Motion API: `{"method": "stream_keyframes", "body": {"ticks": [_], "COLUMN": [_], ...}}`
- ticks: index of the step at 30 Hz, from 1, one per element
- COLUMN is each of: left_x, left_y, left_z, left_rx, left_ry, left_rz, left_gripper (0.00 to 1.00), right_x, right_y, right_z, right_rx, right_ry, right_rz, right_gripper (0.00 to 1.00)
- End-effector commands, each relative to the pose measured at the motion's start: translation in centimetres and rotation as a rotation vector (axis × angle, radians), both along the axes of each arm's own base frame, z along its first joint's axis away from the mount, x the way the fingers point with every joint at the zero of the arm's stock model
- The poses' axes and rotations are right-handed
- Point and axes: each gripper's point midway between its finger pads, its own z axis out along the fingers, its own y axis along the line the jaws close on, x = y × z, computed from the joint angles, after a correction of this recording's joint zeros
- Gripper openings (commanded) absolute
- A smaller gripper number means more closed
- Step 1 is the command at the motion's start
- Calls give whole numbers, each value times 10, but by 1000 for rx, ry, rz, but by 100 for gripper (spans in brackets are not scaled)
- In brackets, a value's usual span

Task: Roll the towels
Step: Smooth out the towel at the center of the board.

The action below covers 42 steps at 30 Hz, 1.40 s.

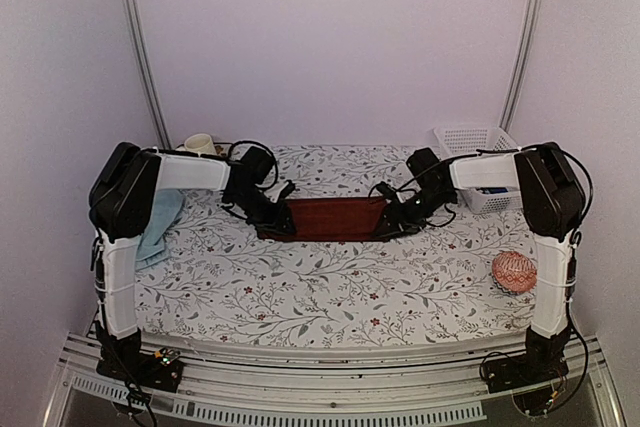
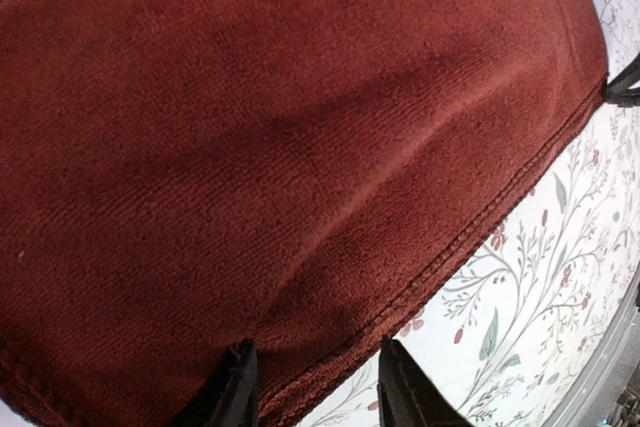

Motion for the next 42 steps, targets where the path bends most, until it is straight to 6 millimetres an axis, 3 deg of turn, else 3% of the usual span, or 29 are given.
{"method": "stream_keyframes", "body": {"ticks": [1, 4, 9, 12, 17, 21, 27, 34, 37, 42], "left_x": [2, 3, 3, 2, -2, -9, -17, -24, -20, 4], "left_y": [26, 25, 24, 25, 31, 41, 46, 51, 58, 73], "left_z": [-6, -10, -12, -12, -15, -21, -21, -10, -4, 11], "left_rx": [81, 78, 70, 66, 73, 101, 104, 110, 131, 156], "left_ry": [15, 27, 35, 40, 66, 106, 137, 157, 141, 70], "left_rz": [37, 34, 33, 37, 55, 83, 95, 104, 122, 190], "left_gripper": [44, 44, 44, 44, 44, 44, 44, 50, 60, 78], "right_x": [15, 30, 42, 34, 16, 14, 19, 29, 36, 52], "right_y": [17, 21, 19, 18, -2, -14, -12, -4, 0, 4], "right_z": [65, 59, 25, 14, -25, -36, -26, 5, 24, 46], "right_rx": [118, 115, 84, 84, -21, -59, -52, -11, 9, 17], "right_ry": [-114, -117, -57, -10, 58, 85, 68, 15, -26, -88], "right_rz": [41, 19, -36, -35, -58, -98, -93, -57, -46, -51], "right_gripper": [56, 56, 55, 55, 56, 56, 55, 56, 56, 57]}}
